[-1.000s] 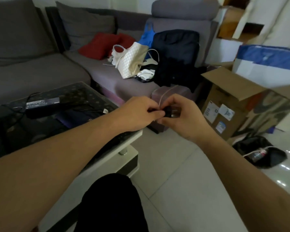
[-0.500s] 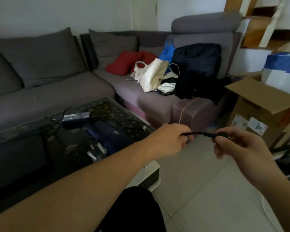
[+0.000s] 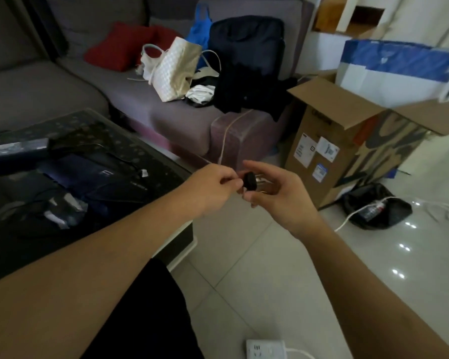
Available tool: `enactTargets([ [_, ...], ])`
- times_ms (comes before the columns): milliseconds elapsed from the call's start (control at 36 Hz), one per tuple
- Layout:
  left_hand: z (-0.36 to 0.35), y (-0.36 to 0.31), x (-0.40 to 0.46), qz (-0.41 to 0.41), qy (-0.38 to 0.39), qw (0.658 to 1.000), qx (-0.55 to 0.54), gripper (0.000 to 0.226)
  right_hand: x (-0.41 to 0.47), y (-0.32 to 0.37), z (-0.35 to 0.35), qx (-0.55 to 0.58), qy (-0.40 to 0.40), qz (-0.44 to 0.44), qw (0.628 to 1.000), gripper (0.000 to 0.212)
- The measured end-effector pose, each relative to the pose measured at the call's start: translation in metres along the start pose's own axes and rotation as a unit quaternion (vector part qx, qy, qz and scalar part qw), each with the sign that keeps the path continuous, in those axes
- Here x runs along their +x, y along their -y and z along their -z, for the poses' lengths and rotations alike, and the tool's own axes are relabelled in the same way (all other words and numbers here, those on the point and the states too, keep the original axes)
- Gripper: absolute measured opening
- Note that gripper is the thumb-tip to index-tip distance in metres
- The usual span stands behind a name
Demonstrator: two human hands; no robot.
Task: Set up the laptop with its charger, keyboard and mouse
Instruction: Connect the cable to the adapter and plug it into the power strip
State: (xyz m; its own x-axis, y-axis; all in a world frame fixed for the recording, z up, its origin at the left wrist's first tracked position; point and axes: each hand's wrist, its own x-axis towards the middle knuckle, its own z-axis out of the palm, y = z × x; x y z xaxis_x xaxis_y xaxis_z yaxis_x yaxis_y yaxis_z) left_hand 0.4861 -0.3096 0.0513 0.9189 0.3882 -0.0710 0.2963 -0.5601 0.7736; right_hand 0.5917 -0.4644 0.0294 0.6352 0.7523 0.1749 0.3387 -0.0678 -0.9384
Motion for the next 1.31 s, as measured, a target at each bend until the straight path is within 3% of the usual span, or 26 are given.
enactTargets([
  [83, -0.016, 0.006, 0.005, 0.013, -0.012, 0.999, 0.027, 0.019, -0.011, -0.036, 0.007, 0.023, -0.012, -0.078, 0.997, 0.073],
  [194, -0.044, 0.023, 0.007, 0.026, 0.012, 0.998, 0.049, 0.018, -0.047, -0.122, 0.006, -0.053, 0.001, -0.217, 0.975, 0.056],
  [361, -0.080, 0.035, 0.013, 0.033, 0.089, 0.985, 0.142, 0.017, -0.128, -0.248, -0.033, -0.231, 0.153, -0.334, 0.901, 0.050],
  [500, -0.120, 0.043, 0.020, 0.033, 0.134, 0.973, 0.183, 0.022, -0.196, -0.300, -0.067, -0.402, 0.309, -0.331, 0.796, 0.081],
  [611, -0.149, 0.053, 0.020, 0.036, 0.174, 0.970, 0.168, 0.020, -0.222, -0.322, -0.080, -0.479, 0.333, -0.300, 0.755, 0.089],
  [806, -0.182, 0.066, 0.013, 0.050, 0.237, 0.957, 0.160, 0.018, -0.232, -0.342, -0.079, -0.578, 0.310, -0.263, 0.708, 0.058],
  [917, -0.181, 0.065, 0.015, 0.051, 0.235, 0.955, 0.175, 0.021, -0.223, -0.335, -0.072, -0.556, 0.307, -0.271, 0.723, 0.069],
  [1000, -0.173, 0.058, 0.015, 0.056, 0.223, 0.956, 0.179, 0.024, -0.201, -0.309, -0.056, -0.482, 0.274, -0.287, 0.781, 0.059],
  [1167, -0.143, 0.036, 0.010, 0.062, 0.169, 0.974, 0.139, 0.022, -0.150, -0.222, 0.008, -0.361, 0.116, -0.250, 0.891, 0.043],
  [1306, -0.113, 0.009, 0.001, 0.062, 0.082, 0.994, 0.023, 0.022, -0.116, -0.147, 0.061, -0.324, -0.007, -0.179, 0.929, 0.048],
])
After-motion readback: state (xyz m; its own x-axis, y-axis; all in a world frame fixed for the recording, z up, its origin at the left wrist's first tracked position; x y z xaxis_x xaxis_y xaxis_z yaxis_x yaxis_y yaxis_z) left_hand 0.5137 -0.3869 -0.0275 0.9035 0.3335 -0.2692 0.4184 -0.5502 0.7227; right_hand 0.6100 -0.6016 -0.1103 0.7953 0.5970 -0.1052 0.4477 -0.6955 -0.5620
